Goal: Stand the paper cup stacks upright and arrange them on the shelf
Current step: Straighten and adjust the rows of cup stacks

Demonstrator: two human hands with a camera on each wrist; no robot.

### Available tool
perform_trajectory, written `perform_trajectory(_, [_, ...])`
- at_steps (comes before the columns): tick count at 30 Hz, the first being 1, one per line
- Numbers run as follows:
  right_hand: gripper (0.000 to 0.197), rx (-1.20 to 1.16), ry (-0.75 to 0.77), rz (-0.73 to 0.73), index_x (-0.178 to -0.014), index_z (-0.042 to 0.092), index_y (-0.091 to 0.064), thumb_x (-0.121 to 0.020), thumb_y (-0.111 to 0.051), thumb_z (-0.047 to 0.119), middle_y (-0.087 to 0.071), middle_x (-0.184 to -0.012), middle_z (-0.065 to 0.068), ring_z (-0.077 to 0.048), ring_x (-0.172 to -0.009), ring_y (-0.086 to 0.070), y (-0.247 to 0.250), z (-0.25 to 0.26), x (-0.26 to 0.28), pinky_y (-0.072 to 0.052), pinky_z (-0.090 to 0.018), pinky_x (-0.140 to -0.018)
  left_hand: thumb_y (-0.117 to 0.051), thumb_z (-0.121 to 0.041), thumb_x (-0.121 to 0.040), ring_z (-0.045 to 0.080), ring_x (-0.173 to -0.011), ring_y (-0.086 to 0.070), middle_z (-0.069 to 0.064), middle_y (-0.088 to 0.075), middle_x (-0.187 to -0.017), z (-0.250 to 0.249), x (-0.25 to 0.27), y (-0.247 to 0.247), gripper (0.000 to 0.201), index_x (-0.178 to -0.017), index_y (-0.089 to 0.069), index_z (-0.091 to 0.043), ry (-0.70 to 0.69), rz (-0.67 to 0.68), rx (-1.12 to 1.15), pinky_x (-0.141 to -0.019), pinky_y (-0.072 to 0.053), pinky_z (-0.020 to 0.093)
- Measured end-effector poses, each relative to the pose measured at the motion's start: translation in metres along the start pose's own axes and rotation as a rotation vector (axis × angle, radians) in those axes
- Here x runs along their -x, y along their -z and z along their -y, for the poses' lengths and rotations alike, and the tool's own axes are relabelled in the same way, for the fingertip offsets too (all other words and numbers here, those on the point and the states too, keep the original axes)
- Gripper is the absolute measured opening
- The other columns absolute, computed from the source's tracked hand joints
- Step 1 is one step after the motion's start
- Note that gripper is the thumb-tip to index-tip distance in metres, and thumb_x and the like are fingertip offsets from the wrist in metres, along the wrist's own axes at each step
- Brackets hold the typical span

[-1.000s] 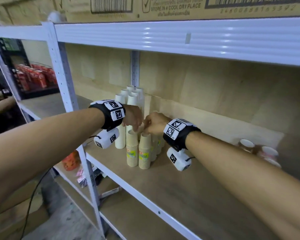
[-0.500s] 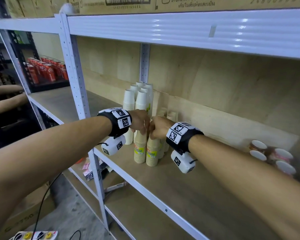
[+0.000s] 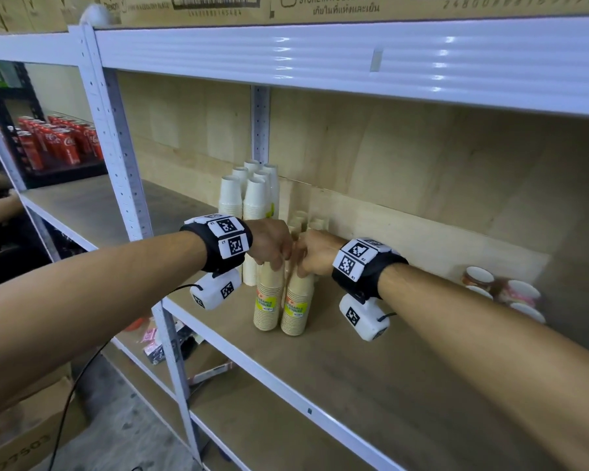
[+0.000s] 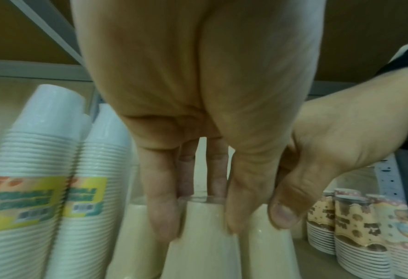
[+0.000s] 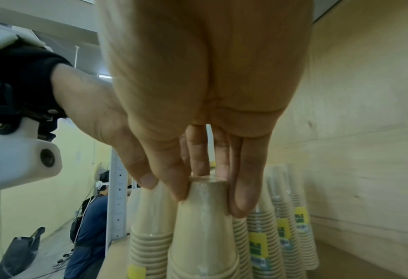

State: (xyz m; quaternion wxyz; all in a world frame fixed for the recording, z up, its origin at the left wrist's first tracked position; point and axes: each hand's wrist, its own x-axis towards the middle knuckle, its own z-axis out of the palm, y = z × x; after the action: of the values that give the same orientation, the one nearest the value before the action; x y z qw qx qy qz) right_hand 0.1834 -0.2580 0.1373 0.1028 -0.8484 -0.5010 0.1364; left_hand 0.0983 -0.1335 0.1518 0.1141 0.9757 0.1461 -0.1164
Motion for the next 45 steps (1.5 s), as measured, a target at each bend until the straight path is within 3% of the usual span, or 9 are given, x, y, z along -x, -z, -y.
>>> perform_trajectory(5, [0.024, 0.026, -0.111, -0.018, -0.103, 0.008, -0.069, -0.079, -0.073, 0.014, -0.069, -0.099, -0.008, -0.022, -0.084, -0.065, 0.014, -0.031, 0.017, -0.054, -0.031, -0.068, -0.074, -0.018, -0.08, 0.019, -0.089, -0.065, -0.002, -0.064, -0.103, -0.032, -0.01, 0.005, 0.024, -0.103, -0.067, -0.022, -0.08, -0.01, -0.036, -0.068, -0.055, 0.027])
perform_trajectory(8, [0.029, 0.085, -0.204, -0.049, -0.105, 0.008, -0.071, -0.077, -0.074, 0.016, -0.071, -0.102, -0.009, -0.022, -0.085, -0.068, 0.025, -0.051, 0.026, -0.056, -0.032, -0.073, -0.075, -0.018, -0.079, 0.022, -0.095, -0.067, 0.0, -0.067, -0.105, -0.053, -0.021, 0.009, 0.028, -0.106, -0.068, -0.019, -0.133, -0.043, -0.015, -0.074, -0.057, 0.032])
perform_trajectory(11, [0.027, 0.07, -0.276, -0.092, -0.103, 0.012, -0.072, -0.077, -0.075, 0.015, -0.069, -0.088, -0.005, -0.016, -0.067, -0.062, 0.038, -0.072, 0.035, -0.052, -0.025, -0.063, -0.074, -0.017, -0.08, 0.022, -0.095, -0.067, 0.0, -0.066, -0.105, -0.072, -0.036, 0.013, 0.029, -0.108, -0.068, -0.019, -0.168, -0.089, 0.009, -0.072, -0.056, 0.03])
perform_trajectory(14, [0.024, 0.064, -0.339, -0.123, -0.101, 0.014, -0.073, -0.077, -0.074, 0.011, -0.06, -0.073, 0.003, -0.01, -0.055, -0.053, 0.047, -0.093, 0.043, -0.042, -0.019, -0.049, -0.075, -0.017, -0.079, 0.019, -0.098, -0.061, -0.004, -0.059, -0.107, -0.088, -0.054, 0.017, 0.03, -0.109, -0.07, -0.018, -0.208, -0.15, 0.006, -0.078, -0.054, 0.03])
perform_trajectory(21, [0.029, 0.063, -0.427, -0.169, -0.103, 0.014, -0.071, -0.075, -0.076, 0.011, -0.066, -0.096, -0.004, -0.019, -0.079, -0.061, 0.06, -0.132, 0.05, -0.04, -0.02, -0.052, -0.073, -0.014, -0.08, 0.017, -0.091, -0.054, -0.002, -0.052, -0.103, -0.114, -0.103, 0.025, 0.031, -0.11, -0.07, -0.016, -0.217, -0.245, 0.035, -0.07, -0.046, 0.025])
perform_trajectory(28, [0.03, 0.024, -0.498, -0.288, -0.109, 0.011, -0.07, -0.08, -0.074, 0.008, -0.067, -0.108, -0.007, -0.025, -0.097, -0.065, 0.065, -0.167, 0.037, -0.046, -0.025, -0.071, -0.072, -0.014, -0.082, 0.02, -0.097, -0.059, 0.002, -0.059, -0.113, -0.132, -0.152, 0.022, 0.029, -0.111, -0.069, -0.014, -0.253, -0.271, 0.096, -0.075, -0.049, 0.026])
perform_trajectory(36, [0.028, 0.021, -0.509, -0.347, -0.108, 0.014, -0.07, -0.081, -0.067, 0.009, -0.067, -0.117, -0.008, -0.026, -0.105, -0.064, 0.061, -0.198, 0.01, -0.053, -0.03, -0.086, -0.071, -0.011, -0.081, 0.019, -0.086, -0.06, 0.004, -0.065, -0.105, -0.143, -0.191, 0.012, 0.024, -0.105, -0.07, -0.016, -0.263, -0.242, 0.179, -0.071, -0.051, 0.026])
perform_trajectory(40, [0.03, 0.04, -0.479, -0.307, -0.112, 0.012, -0.069, -0.082, -0.068, 0.011, -0.064, -0.12, -0.007, -0.025, -0.109, -0.062, 0.057, -0.208, -0.001, -0.047, -0.026, -0.079, -0.072, -0.009, -0.08, 0.017, -0.087, -0.058, 0.0, -0.064, -0.103, -0.145, -0.204, 0.01, 0.019, -0.097, -0.07, -0.018, -0.289, -0.234, 0.183, -0.07, -0.045, 0.025])
perform_trajectory(45, [0.027, 0.039, -0.468, -0.313, -0.111, 0.009, -0.07, -0.085, -0.065, 0.01, -0.066, -0.116, -0.009, -0.026, -0.107, -0.062, 0.055, -0.213, -0.011, -0.052, -0.032, -0.086, -0.073, -0.009, -0.08, 0.019, -0.09, -0.06, 0.004, -0.067, -0.107, -0.147, -0.214, 0.006, 0.025, -0.104, -0.073, -0.012, -0.296, -0.217, 0.163, -0.07, -0.045, 0.025])
